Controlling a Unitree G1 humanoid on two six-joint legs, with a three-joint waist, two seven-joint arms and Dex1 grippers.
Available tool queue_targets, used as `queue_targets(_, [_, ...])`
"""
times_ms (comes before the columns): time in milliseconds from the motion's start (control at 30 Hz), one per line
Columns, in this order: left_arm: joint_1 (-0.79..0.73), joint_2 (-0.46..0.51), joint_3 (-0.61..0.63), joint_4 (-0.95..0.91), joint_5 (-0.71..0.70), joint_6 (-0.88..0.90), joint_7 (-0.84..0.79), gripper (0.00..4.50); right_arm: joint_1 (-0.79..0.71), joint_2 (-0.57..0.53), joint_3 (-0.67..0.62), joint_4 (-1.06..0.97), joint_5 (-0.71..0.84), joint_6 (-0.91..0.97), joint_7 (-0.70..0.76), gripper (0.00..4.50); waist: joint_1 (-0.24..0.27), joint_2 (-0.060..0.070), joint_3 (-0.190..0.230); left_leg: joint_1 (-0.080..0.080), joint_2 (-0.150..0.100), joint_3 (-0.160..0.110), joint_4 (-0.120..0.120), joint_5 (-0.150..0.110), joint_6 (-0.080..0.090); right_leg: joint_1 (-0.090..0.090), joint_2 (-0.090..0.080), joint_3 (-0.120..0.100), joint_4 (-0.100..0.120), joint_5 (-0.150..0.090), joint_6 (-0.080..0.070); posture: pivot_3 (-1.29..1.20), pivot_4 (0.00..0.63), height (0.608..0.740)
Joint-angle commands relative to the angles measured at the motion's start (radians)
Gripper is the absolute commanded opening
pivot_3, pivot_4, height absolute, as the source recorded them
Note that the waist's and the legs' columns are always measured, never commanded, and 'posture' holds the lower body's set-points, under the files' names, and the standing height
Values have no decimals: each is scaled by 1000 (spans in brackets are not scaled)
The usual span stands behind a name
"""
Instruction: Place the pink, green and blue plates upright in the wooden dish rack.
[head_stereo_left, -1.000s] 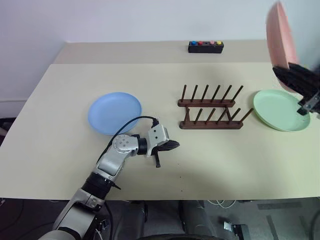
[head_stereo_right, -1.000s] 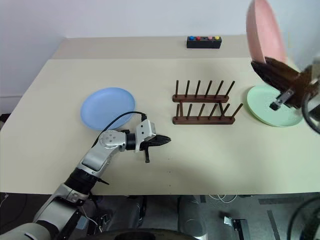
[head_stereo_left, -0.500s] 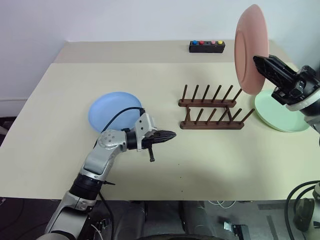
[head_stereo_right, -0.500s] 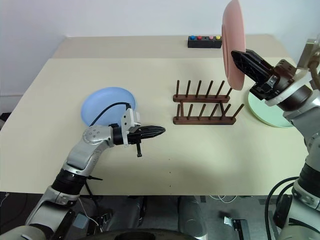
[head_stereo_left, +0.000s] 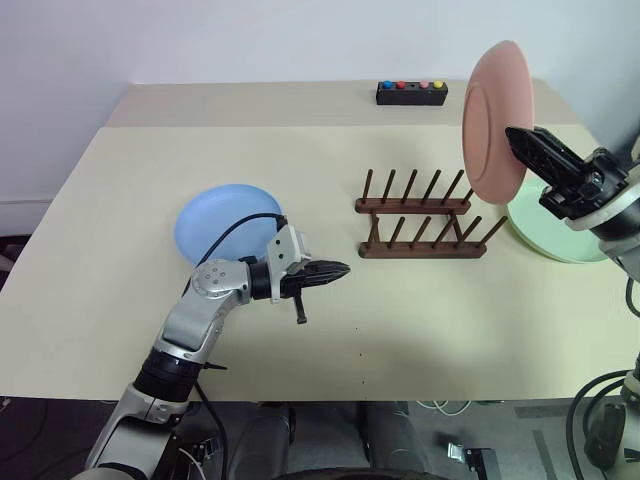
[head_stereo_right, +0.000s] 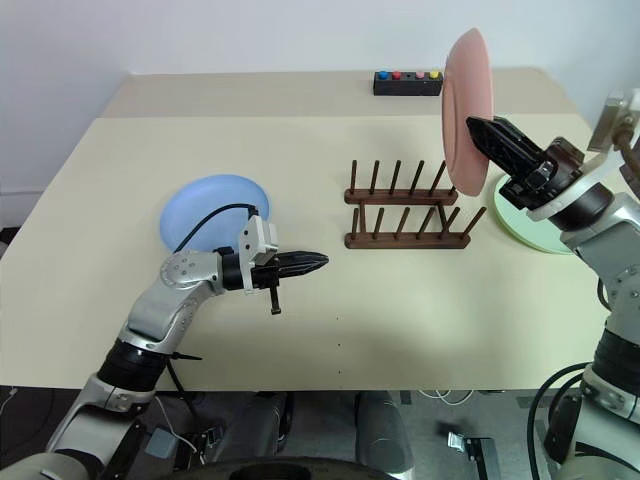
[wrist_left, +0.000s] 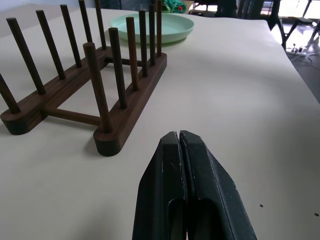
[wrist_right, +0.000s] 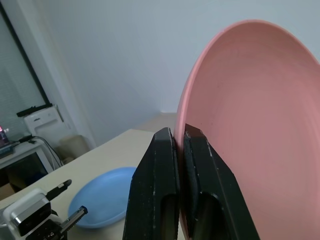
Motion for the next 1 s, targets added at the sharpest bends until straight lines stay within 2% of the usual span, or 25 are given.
queue_targets(33, [3, 7, -1, -39, -7, -7, -1, 0, -18, -10, -24, 22, 26, 4, 15, 50, 0, 0, 0, 0, 0, 0, 0, 0, 0, 0, 0, 0, 0, 0, 0, 0, 150, 740])
queue_targets(1000, [4, 14, -14, -45, 3, -7, -1, 0, -4, -14, -85, 176, 68, 76, 60, 50, -1, 0, 0, 0, 0, 0, 0, 0, 0, 0, 0, 0, 0, 0, 0, 0, 150, 740])
